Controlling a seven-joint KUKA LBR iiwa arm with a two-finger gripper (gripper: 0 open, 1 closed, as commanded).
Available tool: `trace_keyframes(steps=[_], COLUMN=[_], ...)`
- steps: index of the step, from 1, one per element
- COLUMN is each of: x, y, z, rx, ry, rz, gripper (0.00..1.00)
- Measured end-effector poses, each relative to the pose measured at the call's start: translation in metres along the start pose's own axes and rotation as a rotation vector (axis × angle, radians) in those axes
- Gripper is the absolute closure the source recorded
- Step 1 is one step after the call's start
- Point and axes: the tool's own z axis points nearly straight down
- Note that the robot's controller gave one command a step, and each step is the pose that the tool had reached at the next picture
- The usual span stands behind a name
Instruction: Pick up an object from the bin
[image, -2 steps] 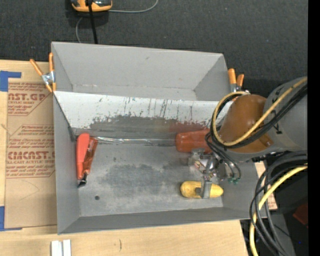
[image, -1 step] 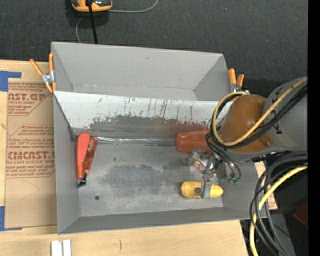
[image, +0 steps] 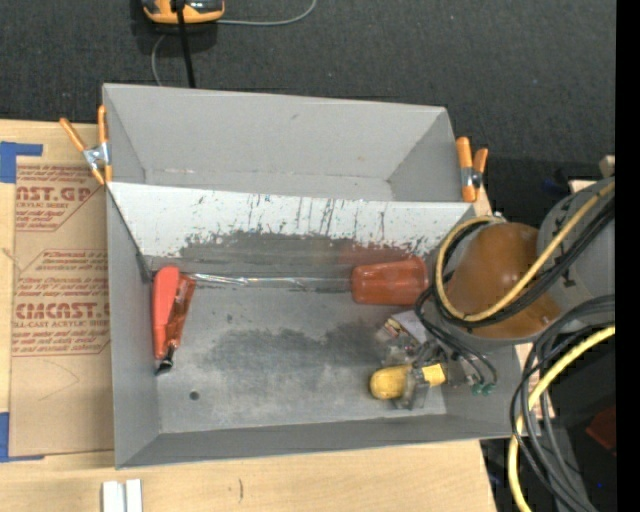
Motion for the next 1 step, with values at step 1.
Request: trace_keyframes(steps=[1], x=[0.0000], y=[0.0000], z=[0.0000], rx=[0.000], ry=[0.000], rz=[0.000], gripper=[1.00])
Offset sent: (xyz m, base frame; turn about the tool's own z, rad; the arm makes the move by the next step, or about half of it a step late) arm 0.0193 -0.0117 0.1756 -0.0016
